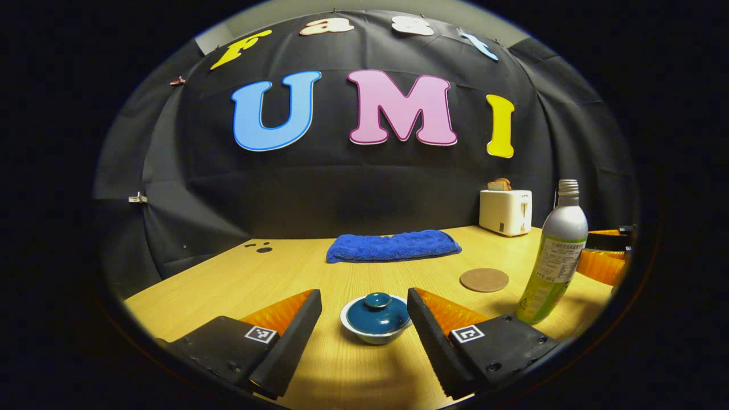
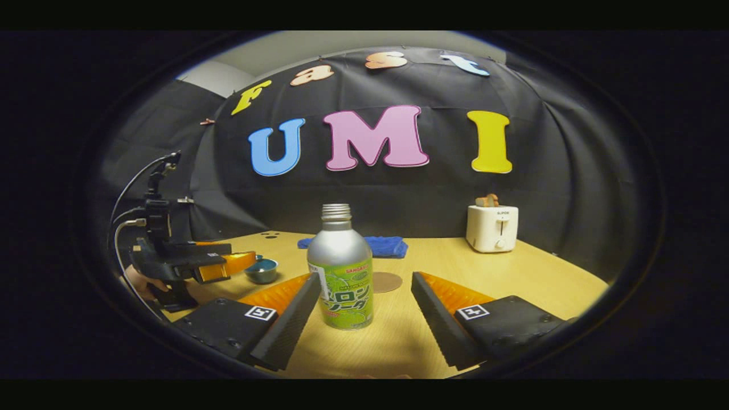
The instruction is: Open the teacup lid with one hand, grasp the water bottle and pour water into the teacup with the other hand; after pouring, place the water bottle on the coaster and then close the teacup lid.
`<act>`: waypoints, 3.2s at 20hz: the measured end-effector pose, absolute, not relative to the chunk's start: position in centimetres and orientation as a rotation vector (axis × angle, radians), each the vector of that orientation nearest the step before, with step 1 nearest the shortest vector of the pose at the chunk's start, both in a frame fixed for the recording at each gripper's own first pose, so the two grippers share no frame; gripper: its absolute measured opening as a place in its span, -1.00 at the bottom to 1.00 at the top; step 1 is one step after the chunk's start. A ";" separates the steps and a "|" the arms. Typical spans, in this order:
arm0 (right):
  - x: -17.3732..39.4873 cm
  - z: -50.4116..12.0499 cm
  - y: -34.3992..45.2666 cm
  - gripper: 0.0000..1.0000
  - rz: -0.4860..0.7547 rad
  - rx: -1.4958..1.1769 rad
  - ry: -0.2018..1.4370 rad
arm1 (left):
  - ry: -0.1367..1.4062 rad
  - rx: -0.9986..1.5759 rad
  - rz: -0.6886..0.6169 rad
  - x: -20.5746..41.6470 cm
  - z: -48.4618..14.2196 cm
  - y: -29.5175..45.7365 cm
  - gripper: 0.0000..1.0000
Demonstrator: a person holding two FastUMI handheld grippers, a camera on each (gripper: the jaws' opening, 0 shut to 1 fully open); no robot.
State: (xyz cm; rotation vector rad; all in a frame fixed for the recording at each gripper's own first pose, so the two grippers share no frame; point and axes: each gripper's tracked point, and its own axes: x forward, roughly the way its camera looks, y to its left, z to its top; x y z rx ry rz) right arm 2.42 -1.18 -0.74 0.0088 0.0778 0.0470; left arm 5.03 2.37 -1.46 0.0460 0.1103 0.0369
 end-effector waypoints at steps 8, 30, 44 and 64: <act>3.1 -2.2 -0.3 0.99 0.084 0.069 0.134 | 0.175 0.129 -0.021 8.4 -2.5 1.1 0.51; 6.0 -1.9 1.2 0.96 0.111 0.023 0.124 | 0.122 0.074 0.020 7.5 -1.8 2.1 -0.39; 10.4 -3.1 1.5 0.97 0.064 0.033 0.169 | 0.008 0.123 0.051 2.7 2.7 4.2 -0.39; 18.1 -1.2 7.1 0.58 0.101 -0.984 0.121 | -0.027 0.096 0.118 0.0 2.0 13.2 -0.39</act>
